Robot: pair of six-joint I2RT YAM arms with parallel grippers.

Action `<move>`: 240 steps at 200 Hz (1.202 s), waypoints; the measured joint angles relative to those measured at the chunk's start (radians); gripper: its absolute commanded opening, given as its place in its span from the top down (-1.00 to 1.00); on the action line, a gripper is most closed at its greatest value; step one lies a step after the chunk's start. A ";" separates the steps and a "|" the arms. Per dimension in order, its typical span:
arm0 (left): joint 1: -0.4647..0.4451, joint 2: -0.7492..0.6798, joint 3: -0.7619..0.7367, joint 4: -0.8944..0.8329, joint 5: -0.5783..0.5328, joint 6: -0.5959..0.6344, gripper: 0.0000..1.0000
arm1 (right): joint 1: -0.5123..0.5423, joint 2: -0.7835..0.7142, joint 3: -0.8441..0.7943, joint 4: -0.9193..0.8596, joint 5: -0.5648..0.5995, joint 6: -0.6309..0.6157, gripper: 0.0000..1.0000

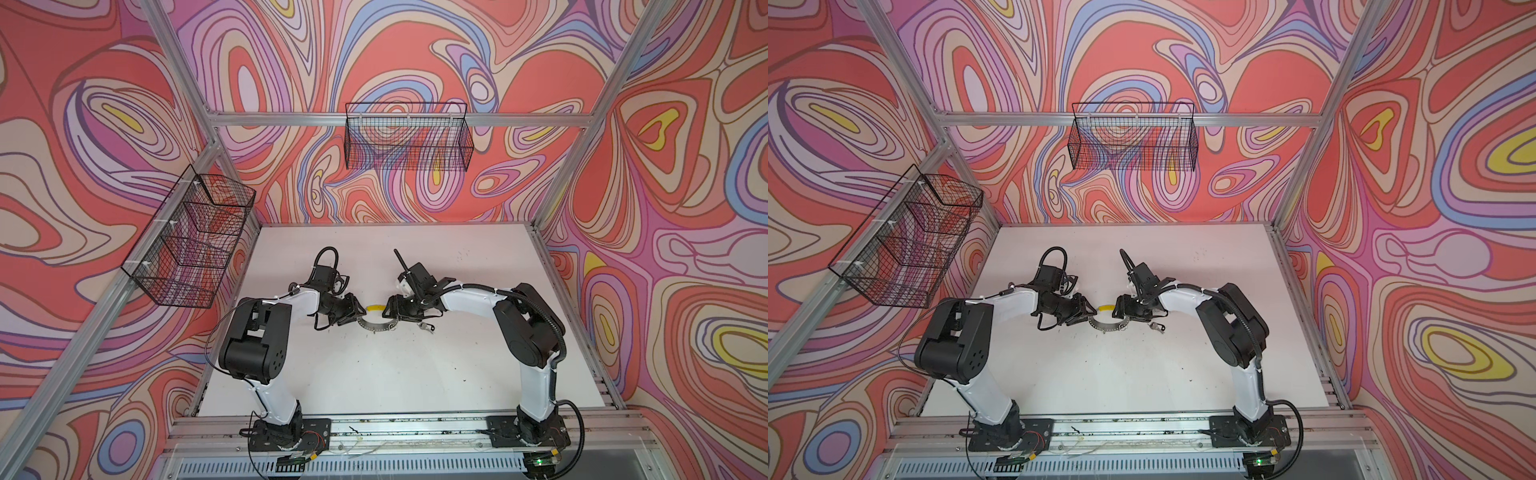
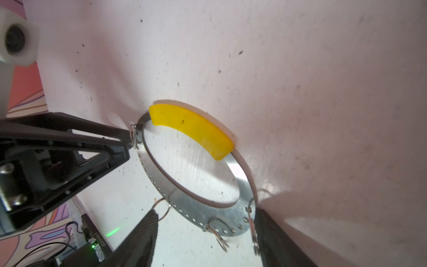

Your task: Put the keys on the keyring

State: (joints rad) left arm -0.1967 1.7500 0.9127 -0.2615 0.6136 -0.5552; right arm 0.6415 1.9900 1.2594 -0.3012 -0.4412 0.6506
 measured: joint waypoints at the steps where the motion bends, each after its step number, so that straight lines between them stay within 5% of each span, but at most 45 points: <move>1: 0.000 0.000 -0.001 0.002 0.000 0.000 0.12 | -0.001 -0.001 -0.002 0.002 -0.002 0.002 -0.39; 154: 0.007 -0.014 -0.068 0.119 0.042 -0.021 0.16 | -0.033 -0.092 -0.185 0.335 -0.084 0.139 -0.09; 240: 0.022 -0.024 -0.093 0.131 0.068 -0.013 0.17 | -0.047 -0.054 -0.185 0.448 -0.080 0.162 0.39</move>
State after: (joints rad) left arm -0.1745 1.7256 0.8200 -0.1303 0.6811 -0.5682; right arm 0.5941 1.9362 1.0740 0.1467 -0.5209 0.8124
